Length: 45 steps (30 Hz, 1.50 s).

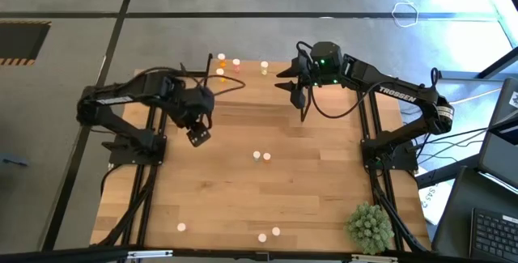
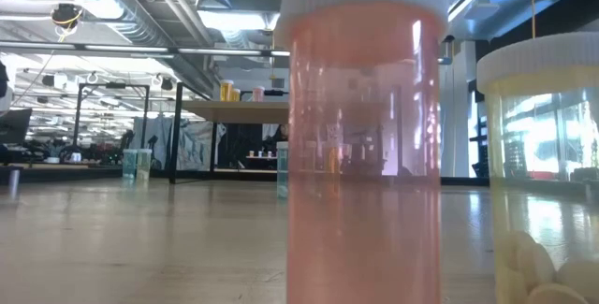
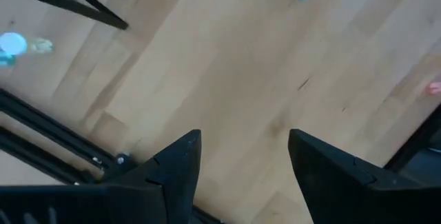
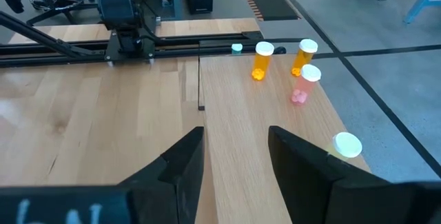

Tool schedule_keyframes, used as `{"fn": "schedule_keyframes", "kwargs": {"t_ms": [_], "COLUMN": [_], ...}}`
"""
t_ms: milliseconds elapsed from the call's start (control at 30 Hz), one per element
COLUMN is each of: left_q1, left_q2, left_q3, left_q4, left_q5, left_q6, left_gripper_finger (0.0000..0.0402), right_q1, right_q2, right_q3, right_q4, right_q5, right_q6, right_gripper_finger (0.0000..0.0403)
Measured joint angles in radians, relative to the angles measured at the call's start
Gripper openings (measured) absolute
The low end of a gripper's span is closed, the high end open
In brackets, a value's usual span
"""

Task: Pick and place medicine bottles onto shelf by color
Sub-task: Put the bottom blue pill bottle on the shelf aligned with the other blue pill bottle

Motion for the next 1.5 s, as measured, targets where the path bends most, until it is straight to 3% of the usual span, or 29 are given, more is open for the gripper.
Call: {"fn": "schedule_keyframes", "kwargs": {"t_ms": [167, 367, 467, 633, 833, 1000, 1300, 1500], "left_q1": [-0.089, -0.177, -0.209, -0.263, -0.308, -0.326, -0.352, -0.353], "left_q2": [-0.008, -0.029, -0.049, -0.07, -0.094, -0.094, -0.094, -0.094], "left_q3": [-0.017, -0.016, -0.015, -0.015, -0.015, -0.015, -0.015, -0.015], "left_q4": [-0.006, -0.011, -0.02, -0.026, -0.026, -0.025, -0.024, -0.023], "left_q5": [-0.042, -0.106, -0.116, -0.146, -0.173, -0.191, -0.19, -0.19], "left_q6": [-0.078, -0.097, -0.099, -0.1, -0.111, -0.137, -0.177, -0.186], "left_gripper_finger": [0.0212, 0.0212, 0.0212, 0.0212, 0.0212, 0.0212, 0.0212, 0.0212], "right_q1": [0.0, 0.002, 0.007, 0.034, 0.143, 0.261, 0.381, 0.432], "right_q2": [0.0, 0.0, 0.0, 0.0, -0.001, -0.001, 0.004, 0.039], "right_q3": [0.0, 0.0, 0.0, 0.0, 0.001, 0.001, 0.001, 0.0], "right_q4": [-0.033, -0.053, -0.052, -0.052, -0.137, -0.217, -0.311, -0.299], "right_q5": [0.0, -0.045, -0.15, -0.443, -0.516, -0.323, 0.015, 0.046], "right_q6": [0.01, 0.267, 0.308, 0.341, 0.343, 0.227, 0.175, 0.075], "right_gripper_finger": [0.0165, 0.0165, 0.0165, 0.0165, 0.0165, 0.0165, 0.0165, 0.0165]}}
